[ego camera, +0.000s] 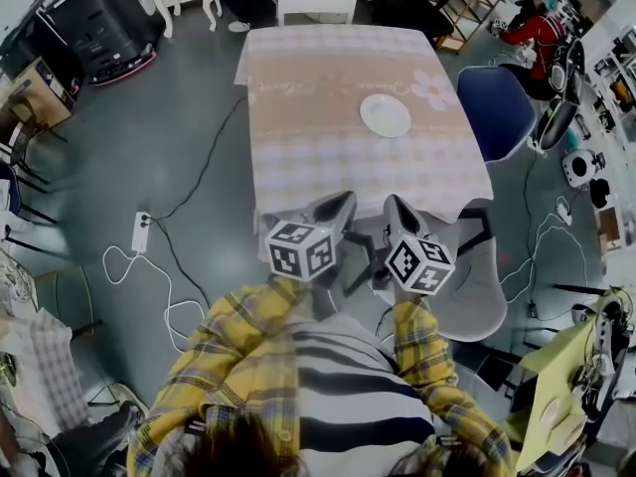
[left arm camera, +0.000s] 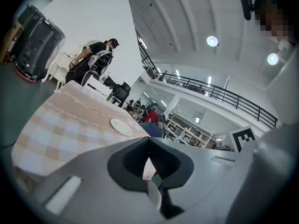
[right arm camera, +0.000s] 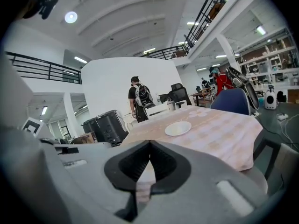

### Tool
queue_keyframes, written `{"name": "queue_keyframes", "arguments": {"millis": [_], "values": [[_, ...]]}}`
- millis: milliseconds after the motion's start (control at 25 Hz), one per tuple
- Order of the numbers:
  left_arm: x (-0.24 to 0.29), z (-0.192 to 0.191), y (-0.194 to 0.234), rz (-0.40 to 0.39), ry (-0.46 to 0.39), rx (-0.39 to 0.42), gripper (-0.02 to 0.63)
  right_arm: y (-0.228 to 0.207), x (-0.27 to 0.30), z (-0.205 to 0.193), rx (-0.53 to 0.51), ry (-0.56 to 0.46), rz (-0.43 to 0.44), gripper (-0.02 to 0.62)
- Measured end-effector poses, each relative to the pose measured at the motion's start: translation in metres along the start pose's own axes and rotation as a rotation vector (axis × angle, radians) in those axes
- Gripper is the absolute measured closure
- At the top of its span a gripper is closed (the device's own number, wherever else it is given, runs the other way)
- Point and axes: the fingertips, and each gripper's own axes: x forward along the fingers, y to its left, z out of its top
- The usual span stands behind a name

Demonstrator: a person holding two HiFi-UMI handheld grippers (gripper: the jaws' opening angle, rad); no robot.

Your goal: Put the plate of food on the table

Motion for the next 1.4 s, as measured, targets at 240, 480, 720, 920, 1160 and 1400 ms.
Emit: {"name": "queue_keyframes", "arguments": {"millis": [240, 480, 720, 920, 1160, 1400], "values": [[-0.007, -0.004, -0.008, 0.023, -0.003, 0.007, 0.612, 0.002, -0.013, -0.002, 0.013, -0.004, -0.014, 0.598], [0.000, -0.027, -0.030, 0.011, 0.022, -0.051, 0.611, -0.004, -0.034, -0.002, -0.001, 0.001, 0.003, 0.600], [-0.008, -0.043, -0.047, 0.029, 0.031, -0.062, 0.611, -0.004, -0.055, -0.005, 0.003, 0.003, 0.023, 0.600], [-0.013, -0.046, -0.055, 0.052, 0.011, -0.076, 0.611, -0.004, -0.071, -0.009, -0.005, 0.011, 0.041, 0.600], [-0.020, -0.053, -0.069, 0.064, 0.001, -0.069, 0.611, -0.007, -0.090, -0.013, -0.011, 0.010, 0.057, 0.599], [-0.027, -0.058, -0.076, 0.086, -0.004, -0.071, 0.611, -0.006, -0.101, -0.013, -0.011, 0.010, 0.073, 0.600]]}}
